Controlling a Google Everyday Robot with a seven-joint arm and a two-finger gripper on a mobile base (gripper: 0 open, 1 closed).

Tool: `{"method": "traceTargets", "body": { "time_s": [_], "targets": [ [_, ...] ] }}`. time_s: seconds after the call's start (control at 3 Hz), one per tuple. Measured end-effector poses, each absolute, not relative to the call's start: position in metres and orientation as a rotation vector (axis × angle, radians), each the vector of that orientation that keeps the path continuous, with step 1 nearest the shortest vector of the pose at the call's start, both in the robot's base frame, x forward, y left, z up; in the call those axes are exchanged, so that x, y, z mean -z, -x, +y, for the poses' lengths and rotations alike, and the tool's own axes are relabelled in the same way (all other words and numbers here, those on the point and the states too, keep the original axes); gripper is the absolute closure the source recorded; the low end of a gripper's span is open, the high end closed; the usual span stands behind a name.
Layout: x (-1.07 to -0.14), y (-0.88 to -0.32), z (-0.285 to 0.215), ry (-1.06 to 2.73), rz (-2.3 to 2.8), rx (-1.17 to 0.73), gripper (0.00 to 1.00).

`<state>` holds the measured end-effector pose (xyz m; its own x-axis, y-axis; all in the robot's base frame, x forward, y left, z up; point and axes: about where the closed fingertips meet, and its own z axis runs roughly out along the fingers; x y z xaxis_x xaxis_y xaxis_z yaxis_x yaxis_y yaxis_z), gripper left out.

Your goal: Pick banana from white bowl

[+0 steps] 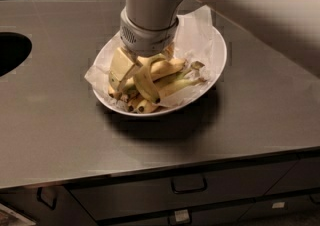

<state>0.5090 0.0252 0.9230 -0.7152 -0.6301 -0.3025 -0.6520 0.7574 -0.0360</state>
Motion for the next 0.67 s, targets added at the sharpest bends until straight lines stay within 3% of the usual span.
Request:
{"method": "traceTargets", "body": {
  "time_s": [0.33, 0.67],
  "targets": [
    [-0.9241, -0.5106, 0.0229, 0.975, 2.663, -0.083, 0.25],
    [-0.9313, -0.5108, 0.0207, 0.959, 2.651, -0.065, 0.23]
  ]
}}
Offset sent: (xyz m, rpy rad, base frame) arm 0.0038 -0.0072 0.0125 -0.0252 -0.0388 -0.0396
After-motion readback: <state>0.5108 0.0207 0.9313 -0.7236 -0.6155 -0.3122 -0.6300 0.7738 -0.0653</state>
